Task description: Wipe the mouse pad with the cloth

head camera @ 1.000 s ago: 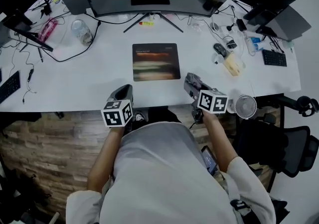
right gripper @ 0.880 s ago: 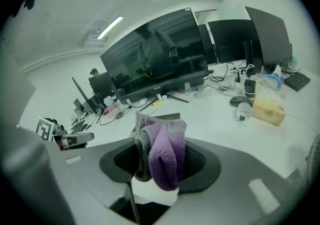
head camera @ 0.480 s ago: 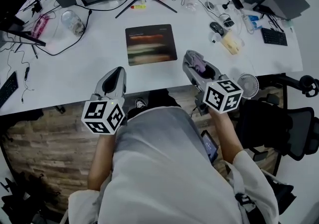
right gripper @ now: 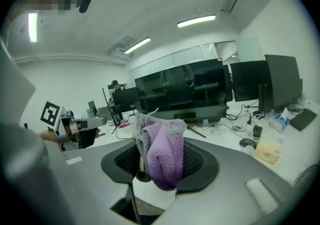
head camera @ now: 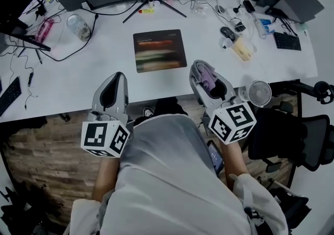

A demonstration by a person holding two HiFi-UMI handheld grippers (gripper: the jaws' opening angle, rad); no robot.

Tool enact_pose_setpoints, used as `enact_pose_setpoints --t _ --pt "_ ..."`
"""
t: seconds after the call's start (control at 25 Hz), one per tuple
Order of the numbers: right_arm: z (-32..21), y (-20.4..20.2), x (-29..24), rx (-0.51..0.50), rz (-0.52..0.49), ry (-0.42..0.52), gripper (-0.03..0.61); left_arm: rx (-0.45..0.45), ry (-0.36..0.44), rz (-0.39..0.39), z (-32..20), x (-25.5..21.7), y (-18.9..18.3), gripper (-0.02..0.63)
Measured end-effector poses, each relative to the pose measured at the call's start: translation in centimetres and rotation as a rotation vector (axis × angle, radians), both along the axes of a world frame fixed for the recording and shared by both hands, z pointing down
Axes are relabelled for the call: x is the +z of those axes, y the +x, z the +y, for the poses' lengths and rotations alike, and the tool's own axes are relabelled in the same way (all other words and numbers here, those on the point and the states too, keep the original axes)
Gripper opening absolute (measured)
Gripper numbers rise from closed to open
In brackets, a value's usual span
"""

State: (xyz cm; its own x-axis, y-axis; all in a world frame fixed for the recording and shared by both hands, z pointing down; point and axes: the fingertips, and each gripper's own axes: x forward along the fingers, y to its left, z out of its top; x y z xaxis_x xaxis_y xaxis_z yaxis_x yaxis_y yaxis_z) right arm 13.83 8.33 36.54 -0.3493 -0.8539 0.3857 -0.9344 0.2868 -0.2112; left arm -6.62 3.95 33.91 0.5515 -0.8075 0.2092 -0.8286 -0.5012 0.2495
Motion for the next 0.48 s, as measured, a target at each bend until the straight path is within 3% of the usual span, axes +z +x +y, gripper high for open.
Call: enact_pose_setpoints --t 0.12,0.32,0.48 --pt "0.3 -1.3 -0.9 0.008 -0.003 0.025 0.184 -0.018 0.024 -0.022 0.4 -0.8 -0.9 0.0" --pt "0.6 -2.6 -1.4 0.015 0.059 0.041 0.181 -0.144 0.048 -0.144 0.1 -0.1 -3.9 0.0" --pt "0.3 -2.6 -1.5 0.029 0.065 0.039 0.181 -0.142 -0.003 -0.132 0.2 1.2 -4.4 0.0"
